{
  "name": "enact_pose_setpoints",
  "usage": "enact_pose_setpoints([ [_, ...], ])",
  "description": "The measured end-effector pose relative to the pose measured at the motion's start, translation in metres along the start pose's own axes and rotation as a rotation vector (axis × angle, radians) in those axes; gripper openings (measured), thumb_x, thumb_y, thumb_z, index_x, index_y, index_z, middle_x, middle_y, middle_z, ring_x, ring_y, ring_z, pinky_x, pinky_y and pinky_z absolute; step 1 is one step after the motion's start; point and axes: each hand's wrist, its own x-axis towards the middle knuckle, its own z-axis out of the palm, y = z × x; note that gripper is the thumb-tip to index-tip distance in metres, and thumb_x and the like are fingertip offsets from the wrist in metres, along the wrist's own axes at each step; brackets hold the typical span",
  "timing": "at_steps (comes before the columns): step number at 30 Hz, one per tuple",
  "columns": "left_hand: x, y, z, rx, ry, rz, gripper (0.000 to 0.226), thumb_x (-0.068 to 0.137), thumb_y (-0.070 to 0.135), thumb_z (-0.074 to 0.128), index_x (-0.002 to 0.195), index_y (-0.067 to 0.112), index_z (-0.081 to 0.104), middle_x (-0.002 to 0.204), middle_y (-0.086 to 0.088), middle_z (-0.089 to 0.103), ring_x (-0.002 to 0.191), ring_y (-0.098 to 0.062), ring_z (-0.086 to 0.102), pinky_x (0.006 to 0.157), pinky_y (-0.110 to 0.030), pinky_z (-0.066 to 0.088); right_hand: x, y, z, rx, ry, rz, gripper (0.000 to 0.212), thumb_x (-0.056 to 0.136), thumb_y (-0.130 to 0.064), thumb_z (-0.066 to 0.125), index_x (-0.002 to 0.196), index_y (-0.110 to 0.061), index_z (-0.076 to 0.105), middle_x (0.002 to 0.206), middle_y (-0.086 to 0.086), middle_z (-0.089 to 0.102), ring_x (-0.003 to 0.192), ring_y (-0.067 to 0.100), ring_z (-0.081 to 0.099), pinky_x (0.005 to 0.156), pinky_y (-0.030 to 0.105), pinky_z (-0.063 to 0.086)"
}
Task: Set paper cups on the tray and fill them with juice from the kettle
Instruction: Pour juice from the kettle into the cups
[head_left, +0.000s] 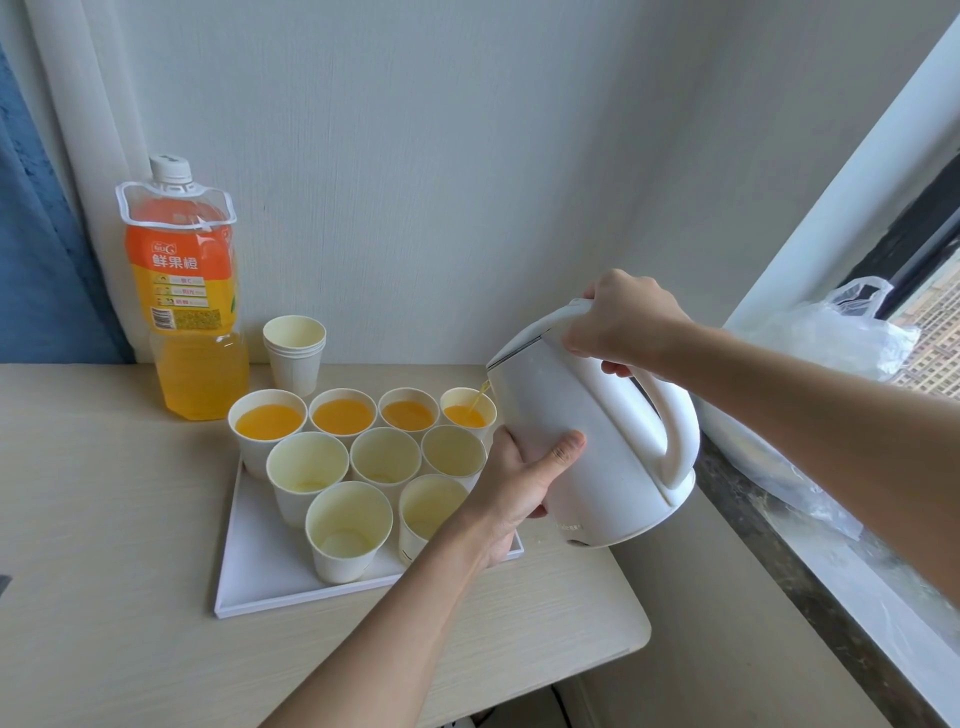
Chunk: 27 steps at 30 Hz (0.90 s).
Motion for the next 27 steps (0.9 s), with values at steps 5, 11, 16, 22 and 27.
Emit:
enact_pose_setpoints([
  [5,0.001,0.000,0.000,0.009,-0.001,-0.002,0.082,0.069,0.057,0.082,0.135,0.022,0.049,0.127,0.003,0.072,0.113,-0.019,0.072,0.077,-0.038,0.058,0.000,-0.001,0.000,-0.013,0.000,-0.002,0.027,0.076,-0.013,0.053,0.097,-0.005,0.069,0.068,0.012,0.069,0.048,0.024,0.064,0.058,0.035,0.062],
  [11,0.001,-0.001,0.000,0.014,-0.001,-0.005,0.085,0.066,0.060,0.082,0.135,0.023,0.049,0.126,0.004,0.072,0.113,-0.019,0.071,0.085,-0.044,0.059,0.000,-0.002,0.001,-0.026,0.004,-0.006,0.026,0.076,-0.013,0.053,0.095,-0.005,0.070,0.064,0.010,0.067,0.045,0.023,0.061,0.057,0.032,0.060],
  [16,-0.001,0.000,0.001,0.025,0.004,-0.007,0.087,0.063,0.062,0.082,0.134,0.024,0.049,0.126,0.005,0.072,0.114,-0.019,0.071,0.085,-0.043,0.057,0.000,-0.004,0.001,-0.024,0.009,-0.003,0.025,0.076,-0.014,0.053,0.092,-0.007,0.071,0.060,0.008,0.064,0.044,0.022,0.061,0.056,0.030,0.059],
  [22,-0.001,0.004,0.000,0.038,0.003,-0.016,0.071,0.079,0.049,0.085,0.134,0.022,0.048,0.127,0.004,0.072,0.107,-0.013,0.071,0.073,-0.031,0.056,-0.003,-0.002,0.001,-0.007,0.026,0.011,0.025,0.079,-0.016,0.053,0.097,-0.008,0.069,0.064,0.007,0.064,0.045,0.022,0.061,0.060,0.031,0.060],
  [27,-0.001,0.012,-0.003,0.091,-0.008,0.023,0.050,0.092,0.031,0.078,0.131,0.020,0.049,0.120,0.006,0.071,0.091,0.001,0.071,0.060,-0.016,0.054,-0.007,0.009,0.000,0.062,0.062,0.036,0.022,0.076,-0.014,0.054,0.091,-0.006,0.066,0.062,0.008,0.065,0.046,0.024,0.063,0.053,0.029,0.057],
])
